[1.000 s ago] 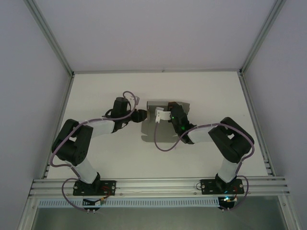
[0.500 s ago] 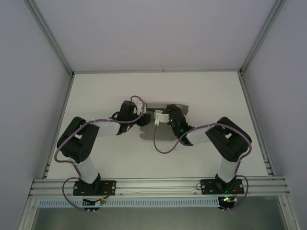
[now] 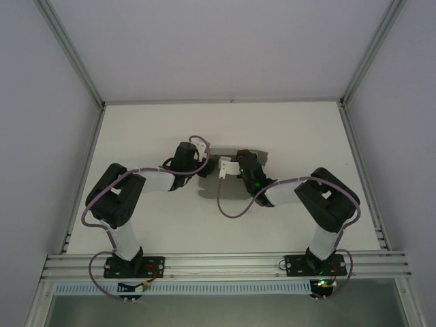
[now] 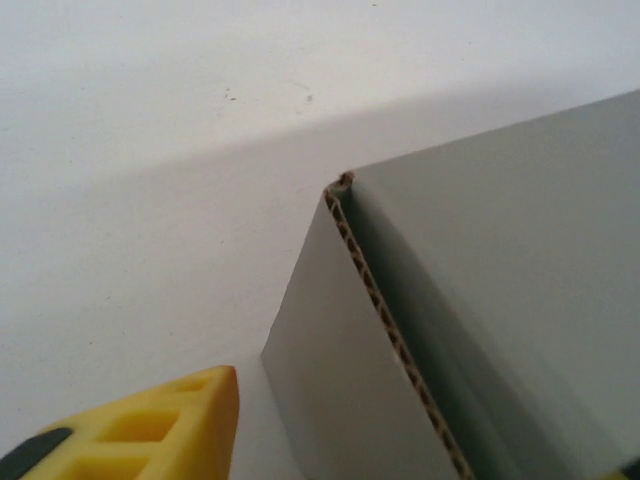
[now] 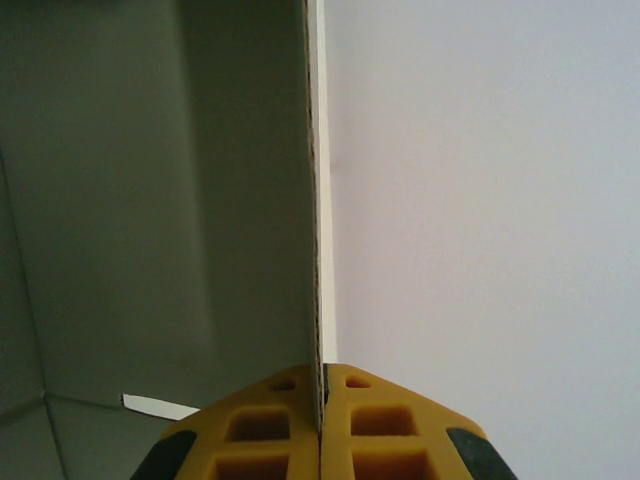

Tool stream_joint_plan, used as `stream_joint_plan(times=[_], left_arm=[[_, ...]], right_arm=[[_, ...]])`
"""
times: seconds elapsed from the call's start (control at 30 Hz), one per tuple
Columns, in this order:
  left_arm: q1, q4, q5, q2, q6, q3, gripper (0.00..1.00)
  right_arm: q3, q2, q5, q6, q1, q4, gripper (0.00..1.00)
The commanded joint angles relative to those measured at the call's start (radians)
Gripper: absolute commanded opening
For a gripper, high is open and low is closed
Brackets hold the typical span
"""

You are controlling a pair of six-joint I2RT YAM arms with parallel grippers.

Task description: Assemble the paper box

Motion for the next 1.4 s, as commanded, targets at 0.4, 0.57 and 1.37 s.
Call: stream_joint_plan(times=[0.4,0.57,1.37], left_arm=[[-0.059,0.084,-0.248,0.082,-0.01,0.035,0.0],[-0.059,0.128,-0.18,0.057,0.01,-0.011,0.0],[-0.075,0.259,-0.024,0.072,0.053,-0.093,0.0]], right_arm=[[0.099,-0.18,-0.194,0.491,0.013,-0.566,0.33],[0.149,-0.372,-0.335,0.798,-0.043,-0.825,0.7],[0.705,0.091,-1.07,1.361,-0.305,-1.207,0.92]])
